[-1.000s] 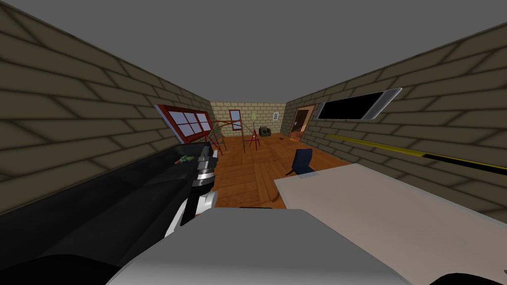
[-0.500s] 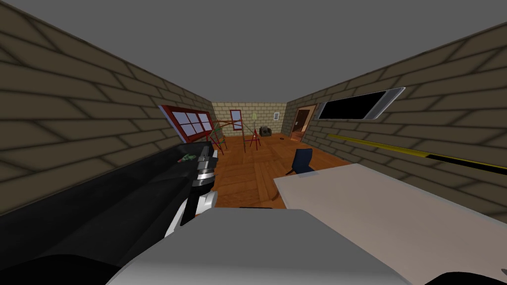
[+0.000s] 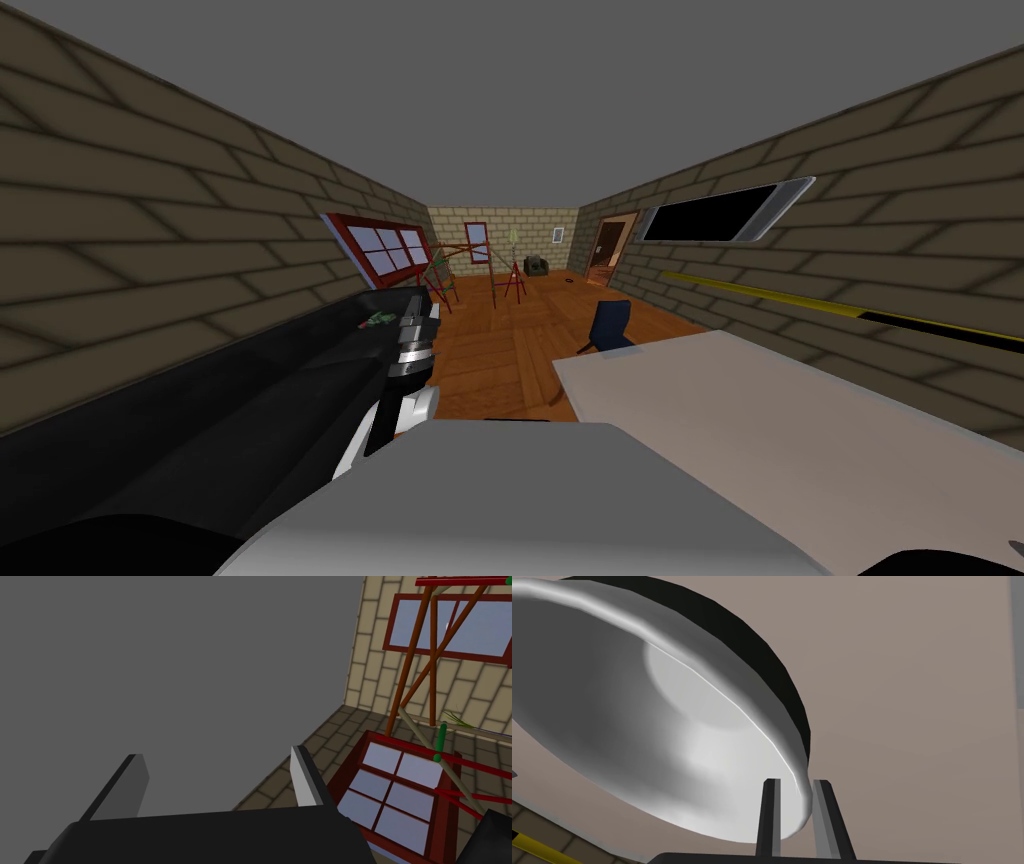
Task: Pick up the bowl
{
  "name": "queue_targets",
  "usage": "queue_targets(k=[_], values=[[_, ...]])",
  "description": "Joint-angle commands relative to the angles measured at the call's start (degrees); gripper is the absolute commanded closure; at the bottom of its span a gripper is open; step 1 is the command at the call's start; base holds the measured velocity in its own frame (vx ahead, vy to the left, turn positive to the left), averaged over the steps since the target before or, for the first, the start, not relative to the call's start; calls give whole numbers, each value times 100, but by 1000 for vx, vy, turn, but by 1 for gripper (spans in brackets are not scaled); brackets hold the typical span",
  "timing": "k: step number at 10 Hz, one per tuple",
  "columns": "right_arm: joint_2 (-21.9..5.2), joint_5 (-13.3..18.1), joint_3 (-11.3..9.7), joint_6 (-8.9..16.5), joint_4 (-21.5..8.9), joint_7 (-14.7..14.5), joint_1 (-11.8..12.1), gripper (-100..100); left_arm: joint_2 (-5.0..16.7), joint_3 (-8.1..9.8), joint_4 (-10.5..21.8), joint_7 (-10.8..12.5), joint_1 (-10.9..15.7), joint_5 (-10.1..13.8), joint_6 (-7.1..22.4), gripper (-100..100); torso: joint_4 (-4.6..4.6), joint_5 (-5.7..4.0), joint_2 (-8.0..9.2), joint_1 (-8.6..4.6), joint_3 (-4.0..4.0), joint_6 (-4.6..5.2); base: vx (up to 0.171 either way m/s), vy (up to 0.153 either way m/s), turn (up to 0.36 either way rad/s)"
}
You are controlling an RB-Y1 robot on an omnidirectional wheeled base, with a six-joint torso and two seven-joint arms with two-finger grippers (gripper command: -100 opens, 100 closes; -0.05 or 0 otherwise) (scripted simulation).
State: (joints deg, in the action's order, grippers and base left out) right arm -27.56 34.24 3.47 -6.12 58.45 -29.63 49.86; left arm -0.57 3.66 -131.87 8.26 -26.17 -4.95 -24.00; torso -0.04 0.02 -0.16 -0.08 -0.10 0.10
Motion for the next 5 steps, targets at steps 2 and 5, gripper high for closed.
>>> queue_targets(k=[2,5], values=[[-69,12,60,-132,177,5,290,100,0,0,0,0,-1,0,0,0,-5,4,-10,10,-7,4,62,30,-54],[-103,-1,21,-98,259,46,347,0,0,0,0,0,0,0,0,0,-6,7,-19,14,-12,-5,36,16,-14]])
